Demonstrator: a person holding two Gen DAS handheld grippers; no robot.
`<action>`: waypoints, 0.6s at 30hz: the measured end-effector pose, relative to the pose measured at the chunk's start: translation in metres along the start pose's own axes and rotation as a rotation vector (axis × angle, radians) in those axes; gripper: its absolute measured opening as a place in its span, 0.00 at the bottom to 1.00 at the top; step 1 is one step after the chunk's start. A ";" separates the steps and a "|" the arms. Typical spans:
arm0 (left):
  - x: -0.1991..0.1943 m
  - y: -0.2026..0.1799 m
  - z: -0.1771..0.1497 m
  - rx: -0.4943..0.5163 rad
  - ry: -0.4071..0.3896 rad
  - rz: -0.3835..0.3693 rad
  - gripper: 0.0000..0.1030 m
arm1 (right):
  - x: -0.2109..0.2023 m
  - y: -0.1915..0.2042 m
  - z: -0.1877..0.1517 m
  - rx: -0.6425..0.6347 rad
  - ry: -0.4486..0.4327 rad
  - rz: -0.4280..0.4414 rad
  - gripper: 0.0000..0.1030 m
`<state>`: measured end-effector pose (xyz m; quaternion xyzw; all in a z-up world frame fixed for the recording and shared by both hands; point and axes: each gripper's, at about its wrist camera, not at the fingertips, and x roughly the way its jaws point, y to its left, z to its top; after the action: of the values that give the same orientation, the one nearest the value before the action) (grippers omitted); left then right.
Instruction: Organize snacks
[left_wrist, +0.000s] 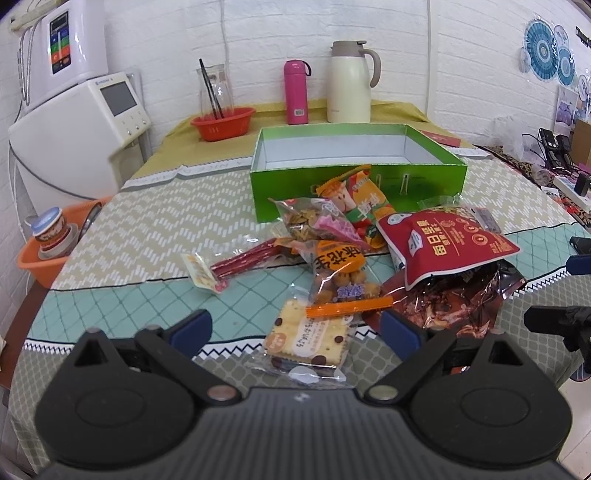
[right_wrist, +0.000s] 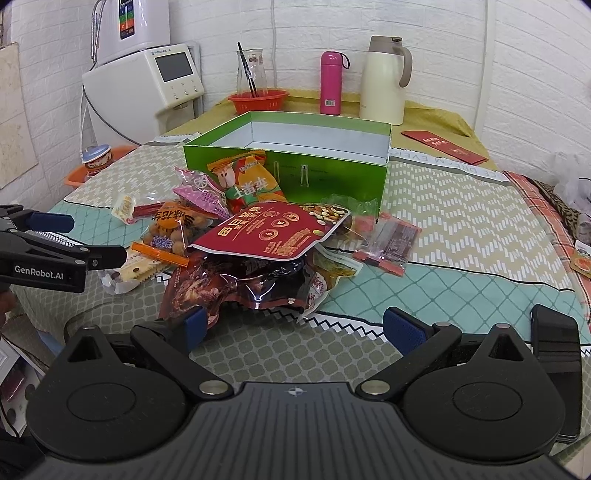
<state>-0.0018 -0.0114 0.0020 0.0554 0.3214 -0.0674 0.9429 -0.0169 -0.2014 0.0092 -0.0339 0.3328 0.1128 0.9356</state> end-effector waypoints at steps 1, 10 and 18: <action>0.000 0.000 0.000 0.000 0.001 0.000 0.90 | 0.001 0.000 0.000 -0.001 0.001 0.000 1.00; 0.001 0.000 0.000 0.001 0.000 -0.002 0.90 | 0.001 0.001 0.000 -0.001 0.004 0.004 1.00; 0.003 -0.001 0.000 0.010 -0.008 -0.001 0.90 | 0.006 0.001 -0.002 -0.003 0.013 0.014 1.00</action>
<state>0.0005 -0.0126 0.0005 0.0597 0.3176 -0.0699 0.9438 -0.0139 -0.1993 0.0044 -0.0338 0.3392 0.1194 0.9325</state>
